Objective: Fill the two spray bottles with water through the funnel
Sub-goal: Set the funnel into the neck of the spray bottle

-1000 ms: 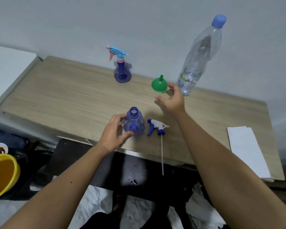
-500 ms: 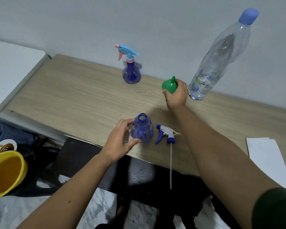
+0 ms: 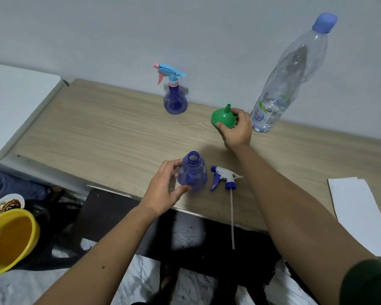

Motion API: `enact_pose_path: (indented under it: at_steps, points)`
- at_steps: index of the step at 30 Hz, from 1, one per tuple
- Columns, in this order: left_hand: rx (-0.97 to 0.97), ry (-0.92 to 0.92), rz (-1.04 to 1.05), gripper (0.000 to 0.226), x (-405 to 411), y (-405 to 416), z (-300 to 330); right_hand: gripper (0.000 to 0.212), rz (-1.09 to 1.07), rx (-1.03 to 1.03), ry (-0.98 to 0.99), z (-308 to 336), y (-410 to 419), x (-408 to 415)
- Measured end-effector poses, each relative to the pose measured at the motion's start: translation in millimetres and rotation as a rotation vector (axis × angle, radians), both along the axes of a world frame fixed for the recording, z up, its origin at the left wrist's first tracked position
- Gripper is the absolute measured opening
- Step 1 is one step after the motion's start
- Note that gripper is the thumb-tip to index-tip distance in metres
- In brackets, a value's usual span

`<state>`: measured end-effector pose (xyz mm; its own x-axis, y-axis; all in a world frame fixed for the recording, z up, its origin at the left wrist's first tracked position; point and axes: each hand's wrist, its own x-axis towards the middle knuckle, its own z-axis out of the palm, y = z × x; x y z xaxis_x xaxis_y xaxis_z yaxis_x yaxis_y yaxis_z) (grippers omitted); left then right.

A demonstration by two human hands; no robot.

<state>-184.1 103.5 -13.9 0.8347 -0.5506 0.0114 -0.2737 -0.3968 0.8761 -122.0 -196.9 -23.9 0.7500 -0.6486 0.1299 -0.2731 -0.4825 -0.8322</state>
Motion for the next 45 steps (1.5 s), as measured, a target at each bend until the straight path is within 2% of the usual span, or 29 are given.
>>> enact_pose_path:
  at_steps: [10,14,19,24,30,36,45]
  points:
    - [-0.008,0.032,0.033,0.073,2,-1,-3,0.062,0.056,0.026,-0.112,69,19,-80]
    - [0.028,0.005,0.014,0.076,4,-5,1,0.046,0.055,0.083,-0.120,94,30,-114]
    - [0.043,-0.044,-0.012,0.076,2,-1,5,0.043,0.136,0.130,-0.124,118,54,-147]
    - [0.024,-0.093,-0.035,0.075,3,2,6,0.053,0.185,0.162,-0.105,134,79,-165]
    - [-0.011,-0.106,-0.061,0.078,6,3,2,0.048,0.249,0.048,-0.090,153,91,-173]
    - [-0.093,-0.078,-0.091,0.078,11,8,-5,0.070,0.249,0.082,-0.054,163,99,-167]
    - [-0.110,-0.020,-0.121,0.070,15,9,-7,0.068,0.315,-0.076,-0.030,178,110,-149]
